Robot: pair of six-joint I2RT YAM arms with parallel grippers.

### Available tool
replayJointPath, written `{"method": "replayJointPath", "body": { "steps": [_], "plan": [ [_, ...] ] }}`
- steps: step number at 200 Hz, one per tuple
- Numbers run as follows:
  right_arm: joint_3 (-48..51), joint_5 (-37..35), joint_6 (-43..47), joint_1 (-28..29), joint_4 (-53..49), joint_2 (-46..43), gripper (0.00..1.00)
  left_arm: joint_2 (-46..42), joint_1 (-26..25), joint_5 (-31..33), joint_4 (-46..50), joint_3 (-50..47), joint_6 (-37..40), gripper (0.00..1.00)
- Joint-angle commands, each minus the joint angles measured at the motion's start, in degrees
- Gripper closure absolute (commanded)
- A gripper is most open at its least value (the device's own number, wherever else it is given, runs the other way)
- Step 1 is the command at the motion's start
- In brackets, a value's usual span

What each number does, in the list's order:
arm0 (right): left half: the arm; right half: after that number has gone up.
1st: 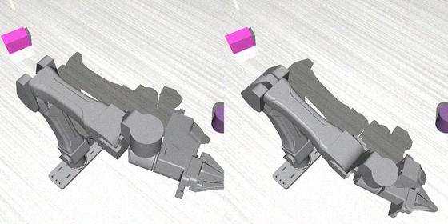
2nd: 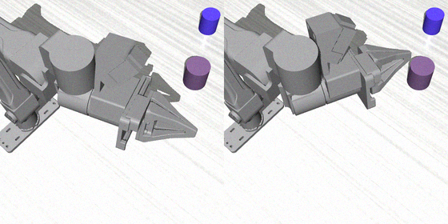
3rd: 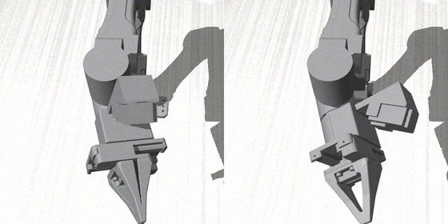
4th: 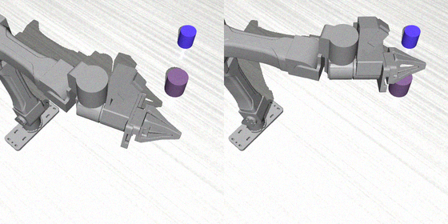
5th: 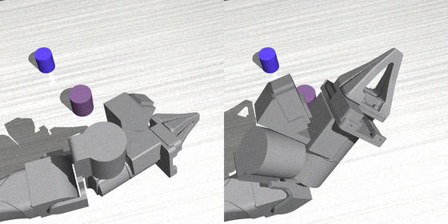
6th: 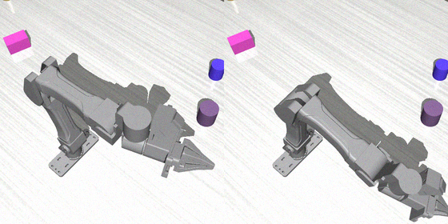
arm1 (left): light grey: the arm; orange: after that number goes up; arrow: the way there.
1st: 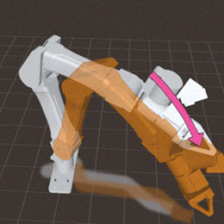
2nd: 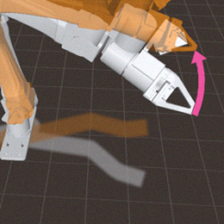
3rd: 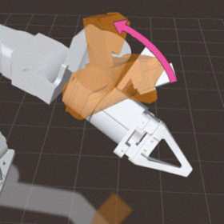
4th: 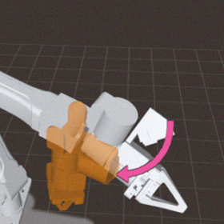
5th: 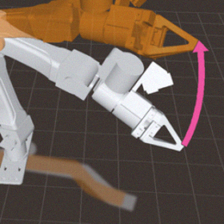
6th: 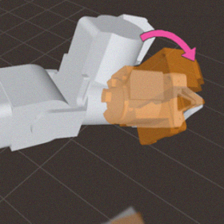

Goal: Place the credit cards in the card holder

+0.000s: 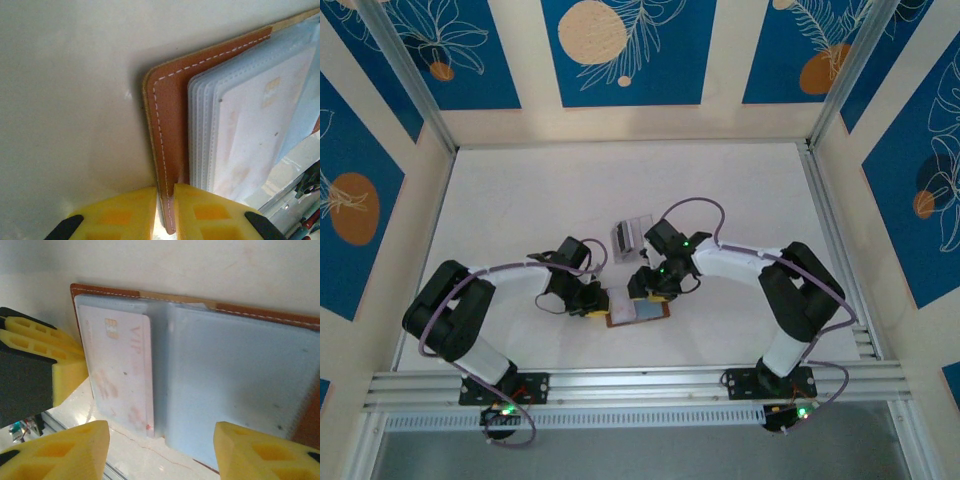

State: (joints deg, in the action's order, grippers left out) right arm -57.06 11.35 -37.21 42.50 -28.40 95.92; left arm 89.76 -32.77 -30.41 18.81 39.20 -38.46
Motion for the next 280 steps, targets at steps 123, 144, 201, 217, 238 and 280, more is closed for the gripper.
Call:
{"method": "replayJointPath", "body": {
  "steps": [123, 144, 201, 217, 238, 280],
  "plan": [
    [-10.6, -23.5, 4.1, 2.2, -20.7, -0.2, 0.45, 0.8, -0.9, -1.4, -3.9, -1.6, 2.6, 0.81],
    [-9.4, -22.2, 3.4, 3.2, -19.4, 0.5, 0.41, 0.4, -0.9, -1.1, -3.6, -1.8, 2.7, 0.8],
    [-8.6, -25.1, 2.4, 3.7, -21.1, 3.9, 0.62, 0.8, -0.9, -1.1, -3.9, -1.4, 2.7, 0.8],
    [-7.5, -24.9, 2.1, 3.3, -21.2, 2.6, 0.79, 1.3, -1.0, -0.6, -3.2, -0.6, 3.3, 0.8],
    [-6.4, -25.0, 1.5, 2.9, -21.9, -0.2, 0.99, 2.5, -1.7, -0.6, -3.0, 0.4, 3.5, 0.8],
    [-6.9, -21.6, 1.9, 2.2, -22.6, -7.9, 1.0, 4.6, -5.5, -1.0, -5.4, 3.1, 0.9, 0.8]
  ]
}}
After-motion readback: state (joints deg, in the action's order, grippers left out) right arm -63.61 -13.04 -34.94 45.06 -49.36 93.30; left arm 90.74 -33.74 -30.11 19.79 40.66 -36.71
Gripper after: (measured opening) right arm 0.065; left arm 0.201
